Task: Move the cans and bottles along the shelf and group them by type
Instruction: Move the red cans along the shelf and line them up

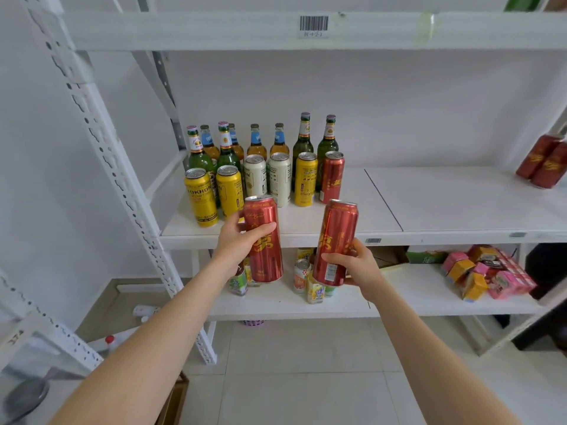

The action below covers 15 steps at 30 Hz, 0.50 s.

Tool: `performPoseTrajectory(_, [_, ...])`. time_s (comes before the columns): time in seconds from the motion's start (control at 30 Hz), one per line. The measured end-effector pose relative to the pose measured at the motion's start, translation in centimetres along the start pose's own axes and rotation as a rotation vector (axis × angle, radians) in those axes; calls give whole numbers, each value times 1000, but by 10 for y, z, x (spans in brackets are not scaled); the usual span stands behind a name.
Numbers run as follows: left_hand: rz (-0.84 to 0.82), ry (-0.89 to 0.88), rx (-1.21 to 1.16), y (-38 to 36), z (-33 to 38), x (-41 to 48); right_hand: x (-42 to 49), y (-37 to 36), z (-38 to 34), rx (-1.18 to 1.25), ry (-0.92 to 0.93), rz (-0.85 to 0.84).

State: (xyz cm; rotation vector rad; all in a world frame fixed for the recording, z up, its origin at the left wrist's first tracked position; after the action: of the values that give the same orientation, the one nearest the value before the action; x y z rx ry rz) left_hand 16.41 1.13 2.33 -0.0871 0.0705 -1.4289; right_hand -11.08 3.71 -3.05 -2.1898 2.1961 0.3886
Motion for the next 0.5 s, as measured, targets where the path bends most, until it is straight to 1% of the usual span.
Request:
performPoseTrajectory(0.23, [39, 18, -38, -32, -3, -1, 2, 45, 6, -6, 1, -5])
performPoseTrajectory(0.5, [54, 9, -66, -109, -3, -20, 9, 122, 10, -52, 10, -25])
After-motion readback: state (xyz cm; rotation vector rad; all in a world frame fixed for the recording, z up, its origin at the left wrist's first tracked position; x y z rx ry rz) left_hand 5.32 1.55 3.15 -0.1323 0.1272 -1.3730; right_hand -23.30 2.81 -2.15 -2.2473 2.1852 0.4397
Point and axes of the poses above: each hand's wrist, its own x-axis towards the middle knuckle, its own y-axis out of the back of the hand, z = x × y, the point moved 10 cm from there along x, towards the middle knuckle, and after that the axes turned 10 degrees about -x, right-handed, at the moved point
